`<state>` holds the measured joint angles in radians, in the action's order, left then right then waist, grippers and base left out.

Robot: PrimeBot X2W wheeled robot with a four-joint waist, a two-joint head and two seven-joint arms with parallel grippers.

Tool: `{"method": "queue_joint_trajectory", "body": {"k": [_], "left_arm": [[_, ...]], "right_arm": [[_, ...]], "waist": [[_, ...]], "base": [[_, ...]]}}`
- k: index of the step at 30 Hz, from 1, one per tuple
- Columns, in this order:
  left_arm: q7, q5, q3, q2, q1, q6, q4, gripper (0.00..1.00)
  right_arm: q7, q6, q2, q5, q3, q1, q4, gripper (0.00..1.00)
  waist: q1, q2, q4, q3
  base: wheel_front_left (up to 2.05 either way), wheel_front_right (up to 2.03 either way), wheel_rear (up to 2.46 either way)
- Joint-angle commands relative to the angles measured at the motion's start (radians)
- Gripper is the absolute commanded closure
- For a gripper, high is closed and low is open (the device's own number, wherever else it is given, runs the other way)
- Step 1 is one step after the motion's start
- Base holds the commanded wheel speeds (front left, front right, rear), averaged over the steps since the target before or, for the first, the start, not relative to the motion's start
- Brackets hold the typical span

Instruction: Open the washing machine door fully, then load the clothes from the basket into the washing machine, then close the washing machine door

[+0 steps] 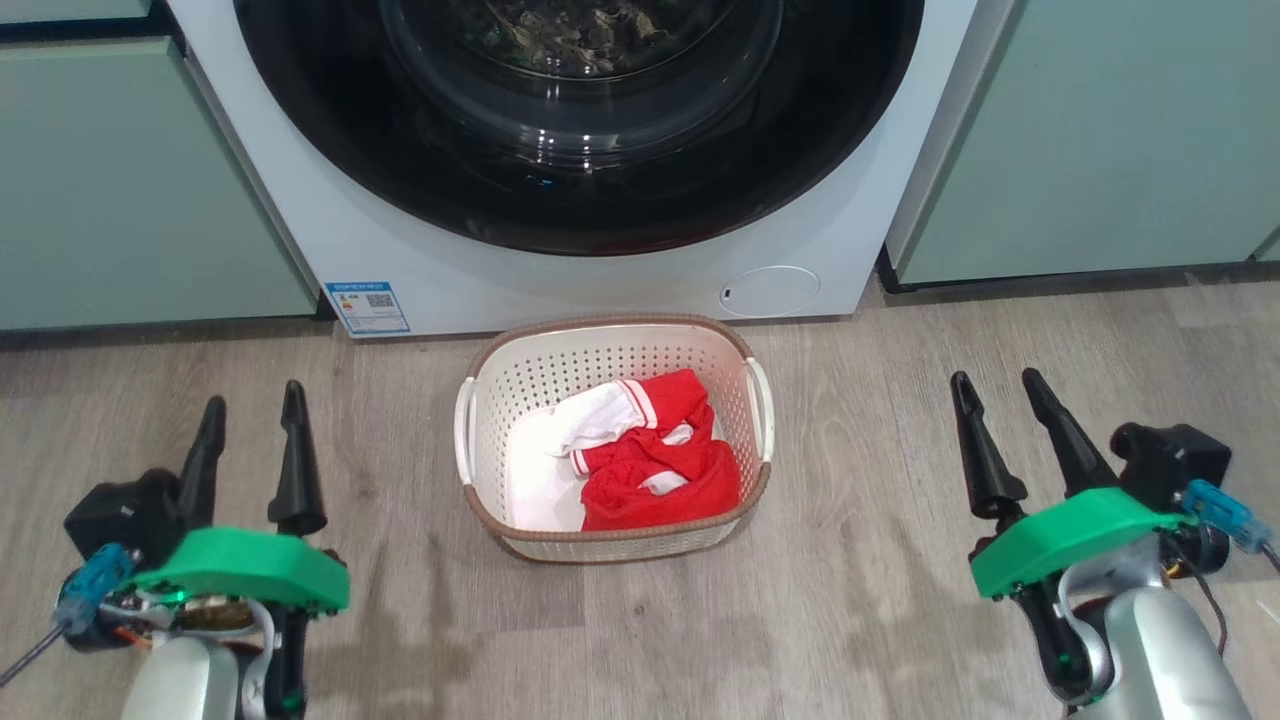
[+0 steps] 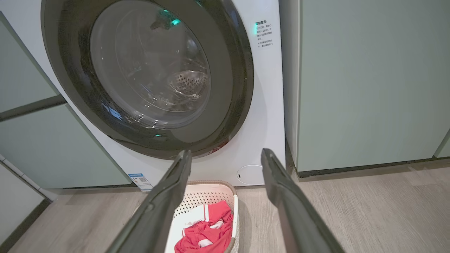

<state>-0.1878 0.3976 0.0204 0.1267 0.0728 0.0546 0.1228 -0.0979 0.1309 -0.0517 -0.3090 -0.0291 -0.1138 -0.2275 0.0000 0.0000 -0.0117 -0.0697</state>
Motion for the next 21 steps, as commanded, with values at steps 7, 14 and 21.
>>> {"method": "queue_joint_trajectory", "body": {"k": [7,14,21], "left_arm": [[-0.036,-0.090,-0.044,0.009,0.029,-0.014,-0.016,0.00],[-0.056,-0.153,-0.052,0.002,0.034,-0.019,0.000,0.00],[-0.074,-0.195,-0.063,-0.006,0.038,-0.027,0.017,0.00]], "right_arm": [[-0.021,0.000,0.002,0.083,0.028,-0.042,0.038,0.00],[-0.031,0.000,0.002,0.134,0.035,-0.046,0.038,0.00],[-0.042,0.000,0.001,0.177,0.042,-0.047,0.039,0.00]], "waist": [[0.0000,0.0000,0.000,-0.002],[0.0000,0.0000,0.000,-0.005],[0.0000,0.0000,0.001,-0.004]], "base": [[0.00,0.00,0.00],[0.00,0.00,0.00],[0.00,0.00,0.00]]}}
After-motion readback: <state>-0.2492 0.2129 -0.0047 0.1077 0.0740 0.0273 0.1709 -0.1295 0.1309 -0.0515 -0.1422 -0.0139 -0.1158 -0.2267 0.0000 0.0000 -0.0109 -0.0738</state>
